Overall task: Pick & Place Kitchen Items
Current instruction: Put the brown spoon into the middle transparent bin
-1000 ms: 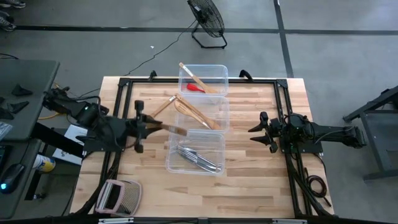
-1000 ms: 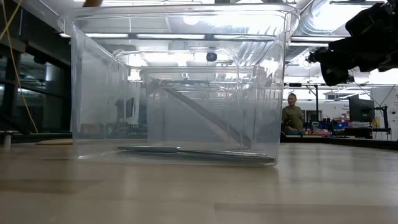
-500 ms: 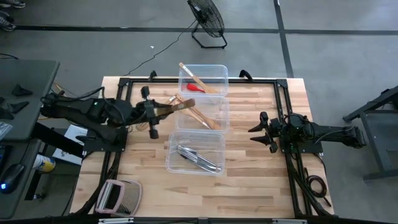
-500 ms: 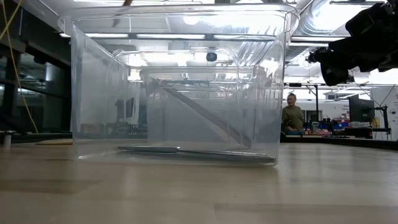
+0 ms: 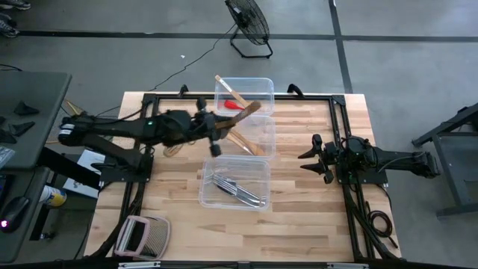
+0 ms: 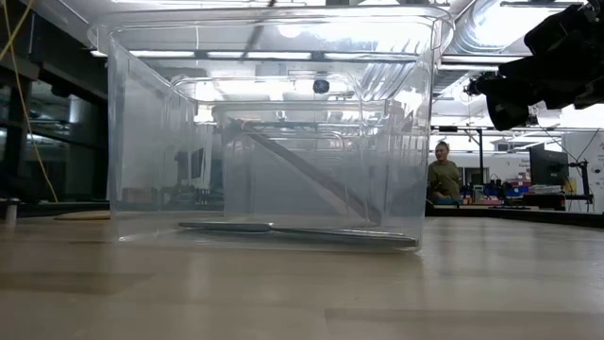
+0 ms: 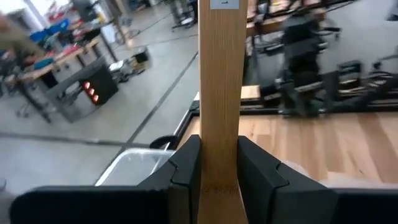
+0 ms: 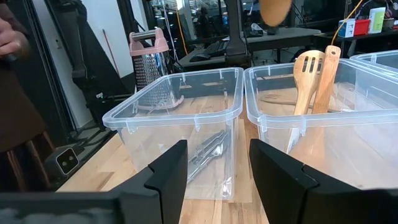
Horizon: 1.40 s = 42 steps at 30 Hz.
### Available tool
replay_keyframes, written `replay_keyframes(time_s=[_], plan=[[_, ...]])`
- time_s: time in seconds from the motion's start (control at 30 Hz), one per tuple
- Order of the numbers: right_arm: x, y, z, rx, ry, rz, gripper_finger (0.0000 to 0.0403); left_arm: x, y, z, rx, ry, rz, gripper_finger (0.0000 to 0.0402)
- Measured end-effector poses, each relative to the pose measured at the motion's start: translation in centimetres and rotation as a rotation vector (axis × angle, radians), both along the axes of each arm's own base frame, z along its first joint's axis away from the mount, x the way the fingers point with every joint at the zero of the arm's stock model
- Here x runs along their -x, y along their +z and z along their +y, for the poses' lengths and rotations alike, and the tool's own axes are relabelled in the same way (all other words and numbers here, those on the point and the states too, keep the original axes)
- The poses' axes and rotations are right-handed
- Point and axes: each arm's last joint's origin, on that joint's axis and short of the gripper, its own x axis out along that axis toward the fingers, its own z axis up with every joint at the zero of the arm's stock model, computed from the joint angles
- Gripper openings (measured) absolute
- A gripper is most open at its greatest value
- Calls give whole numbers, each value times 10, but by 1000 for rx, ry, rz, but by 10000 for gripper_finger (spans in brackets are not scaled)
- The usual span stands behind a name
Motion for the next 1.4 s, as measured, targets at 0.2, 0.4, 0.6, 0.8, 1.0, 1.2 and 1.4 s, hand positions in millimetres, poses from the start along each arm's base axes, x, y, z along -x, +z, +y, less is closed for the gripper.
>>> replay_keyframes(time_s=[0.2,0.4,0.6,0.8,1.0,1.2,1.4], plan=[[0,0,0,0,1,0,165,-29,-15,23,128,101,-79,74],[0,0,0,0,1,0,165,-55,-25,36,259,147,-244,75],[0,0,0,0,0,0,165,-74,-38,40,405,180,-363,75],[0,0,0,0,0,0,165,-82,-57,41,560,246,-486,76],[0,0,0,0,0,1,165,-80,-88,39,682,354,-593,76],[0,0,0,0,0,1,165,-72,-111,33,758,486,-665,76],[0,0,0,0,0,1,165,-72,-126,28,825,585,-748,76]])
